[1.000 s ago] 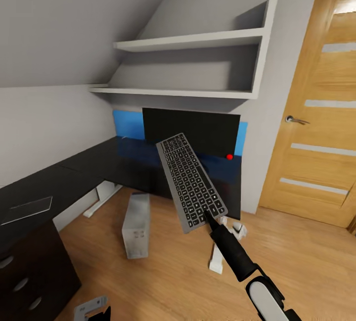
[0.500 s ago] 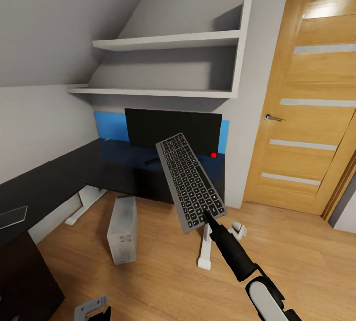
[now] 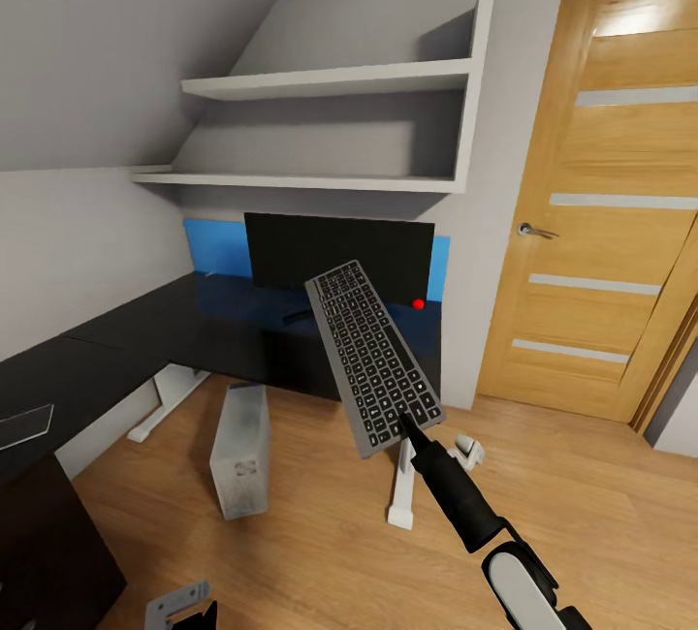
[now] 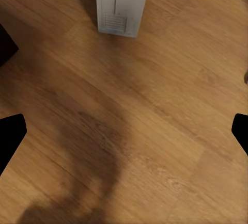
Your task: In the bedroom, organize the workspace by keeping the computer under the desk, ensuring the monitor is on the desk, placing the keyboard on the desk next to the monitor, placing the mouse on the desk next to the keyboard, moving the folder from the swivel chair onto the desk next to the mouse, stacking the notebook on top of the folder with the pen on top of the notebook, and positioning the swivel chair next to the desk.
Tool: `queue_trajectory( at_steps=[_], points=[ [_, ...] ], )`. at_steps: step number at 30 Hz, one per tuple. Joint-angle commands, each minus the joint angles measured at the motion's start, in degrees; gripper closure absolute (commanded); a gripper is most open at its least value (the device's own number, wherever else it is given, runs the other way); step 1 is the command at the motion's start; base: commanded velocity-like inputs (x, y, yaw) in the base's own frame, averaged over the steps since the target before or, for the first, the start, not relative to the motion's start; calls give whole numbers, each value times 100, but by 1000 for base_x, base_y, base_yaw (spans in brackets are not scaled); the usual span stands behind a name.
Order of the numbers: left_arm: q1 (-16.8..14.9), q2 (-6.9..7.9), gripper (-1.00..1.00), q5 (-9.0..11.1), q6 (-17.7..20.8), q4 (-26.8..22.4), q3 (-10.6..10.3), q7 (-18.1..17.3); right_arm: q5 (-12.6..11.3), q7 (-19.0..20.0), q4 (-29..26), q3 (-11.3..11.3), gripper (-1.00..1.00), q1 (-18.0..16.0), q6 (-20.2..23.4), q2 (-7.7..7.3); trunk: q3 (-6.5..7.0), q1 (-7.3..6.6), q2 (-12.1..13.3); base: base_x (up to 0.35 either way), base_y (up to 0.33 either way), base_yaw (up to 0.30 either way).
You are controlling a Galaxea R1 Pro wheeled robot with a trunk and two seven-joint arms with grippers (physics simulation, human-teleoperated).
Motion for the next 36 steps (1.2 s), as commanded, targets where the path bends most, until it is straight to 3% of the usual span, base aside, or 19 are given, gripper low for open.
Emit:
queue_trajectory(
  at_steps=[1, 14, 26, 36],
  points=[
    [1, -3, -100, 62, 27, -13, 4, 24, -64, 23, 2, 14, 100, -5, -14, -6, -5, 0, -4, 0, 0, 0],
    [1, -3, -100, 67, 27, -13, 1, 24, -58, 26, -5, 19, 100, -3, -17, 1, -5, 0, -4, 0, 0, -3],
    [1, -3, -100, 66, 27, -13, 3, 24, -49, 3, -1, 18, 100, -4, -15, 1, -5, 0, -4, 0, 0, -234],
    [1, -3, -100, 67, 27, -13, 5, 24, -49, -23, -8, 35, 100, -3, -10, 8, -5, 0, -4, 0, 0, -37]
  ],
)
